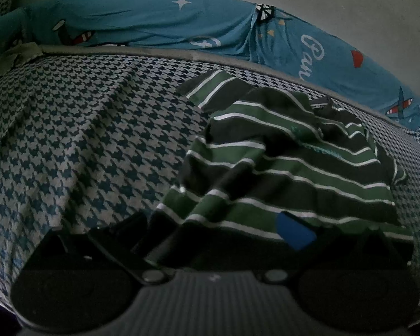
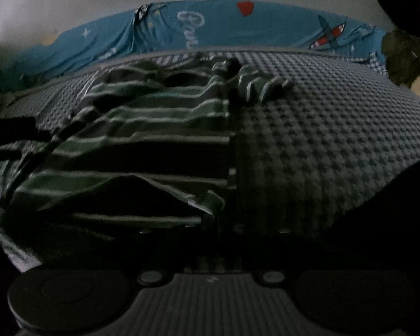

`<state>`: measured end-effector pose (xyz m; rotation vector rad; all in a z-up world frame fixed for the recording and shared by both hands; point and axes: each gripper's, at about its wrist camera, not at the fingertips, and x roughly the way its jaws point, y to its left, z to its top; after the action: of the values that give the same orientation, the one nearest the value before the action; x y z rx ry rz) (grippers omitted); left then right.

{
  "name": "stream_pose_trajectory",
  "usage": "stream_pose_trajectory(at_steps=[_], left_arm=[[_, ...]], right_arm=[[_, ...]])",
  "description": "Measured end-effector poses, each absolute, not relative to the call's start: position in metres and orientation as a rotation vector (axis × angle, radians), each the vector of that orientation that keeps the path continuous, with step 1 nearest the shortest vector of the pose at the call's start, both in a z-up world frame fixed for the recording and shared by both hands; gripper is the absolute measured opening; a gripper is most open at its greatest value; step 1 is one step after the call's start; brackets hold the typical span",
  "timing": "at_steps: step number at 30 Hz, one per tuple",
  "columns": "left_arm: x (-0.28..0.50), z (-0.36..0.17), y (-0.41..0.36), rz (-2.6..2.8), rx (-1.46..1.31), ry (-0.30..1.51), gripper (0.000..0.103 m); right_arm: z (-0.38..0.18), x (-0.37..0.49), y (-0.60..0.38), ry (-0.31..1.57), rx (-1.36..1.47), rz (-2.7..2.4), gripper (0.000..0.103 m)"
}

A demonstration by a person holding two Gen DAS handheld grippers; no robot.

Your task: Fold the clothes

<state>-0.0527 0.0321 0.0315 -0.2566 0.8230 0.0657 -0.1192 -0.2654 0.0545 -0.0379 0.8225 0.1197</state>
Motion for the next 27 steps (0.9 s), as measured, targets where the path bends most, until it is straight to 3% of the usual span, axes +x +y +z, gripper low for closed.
stream_pose_trajectory(at_steps=[13,27], left_arm=[[-0.053,0.027,0.025,0.052,-0.235,0.836,0.103],[-0.045,0.028,0.019,0.028,-0.222,0.827,0.103]], right_arm=[[0.075,-0.138,-0.268,0.767,-0.065,0.155,0.018],[0.069,-0.083,-0.273,0.730,-0.005,0.192,0.018]])
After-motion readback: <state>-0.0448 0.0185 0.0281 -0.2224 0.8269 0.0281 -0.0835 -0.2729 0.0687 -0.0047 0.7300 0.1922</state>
